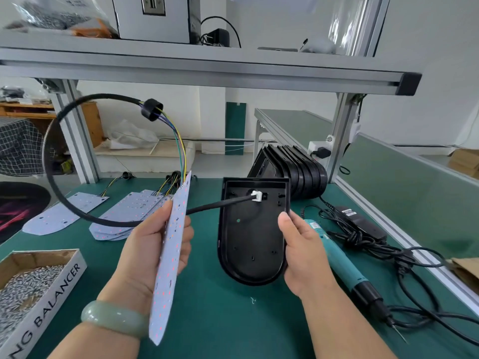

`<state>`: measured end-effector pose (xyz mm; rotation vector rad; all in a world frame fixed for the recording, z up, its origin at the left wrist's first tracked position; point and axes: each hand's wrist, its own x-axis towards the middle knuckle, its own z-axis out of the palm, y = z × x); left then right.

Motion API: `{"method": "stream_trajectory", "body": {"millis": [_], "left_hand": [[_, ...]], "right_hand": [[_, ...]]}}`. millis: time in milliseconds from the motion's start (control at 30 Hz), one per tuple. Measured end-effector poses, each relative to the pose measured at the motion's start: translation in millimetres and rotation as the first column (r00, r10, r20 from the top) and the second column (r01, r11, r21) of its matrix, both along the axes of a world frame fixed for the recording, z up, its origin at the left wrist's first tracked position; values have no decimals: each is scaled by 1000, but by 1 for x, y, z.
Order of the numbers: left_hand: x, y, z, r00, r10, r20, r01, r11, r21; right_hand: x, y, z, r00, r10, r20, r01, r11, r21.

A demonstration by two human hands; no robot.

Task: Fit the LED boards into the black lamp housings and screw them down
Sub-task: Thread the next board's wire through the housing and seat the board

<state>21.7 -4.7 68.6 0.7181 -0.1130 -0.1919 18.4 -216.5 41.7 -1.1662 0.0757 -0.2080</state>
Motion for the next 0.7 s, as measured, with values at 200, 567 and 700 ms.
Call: {"method": "stream_trajectory", "body": {"millis": [200,567,700], "left_hand": [[5,0,-4,985,172,1,-170,968,182],[3,2,-4,921,385,-58,-369,910,188],[8,10,-7,883,469,-37,-448,862,236]], "right_hand": [[-1,2,-1,999,29,-41,-28,999,25],[-3,1,2,999,29,-40,-31,999,-39],[-4,1,2,997,53,-55,-56,996,-62]]}}
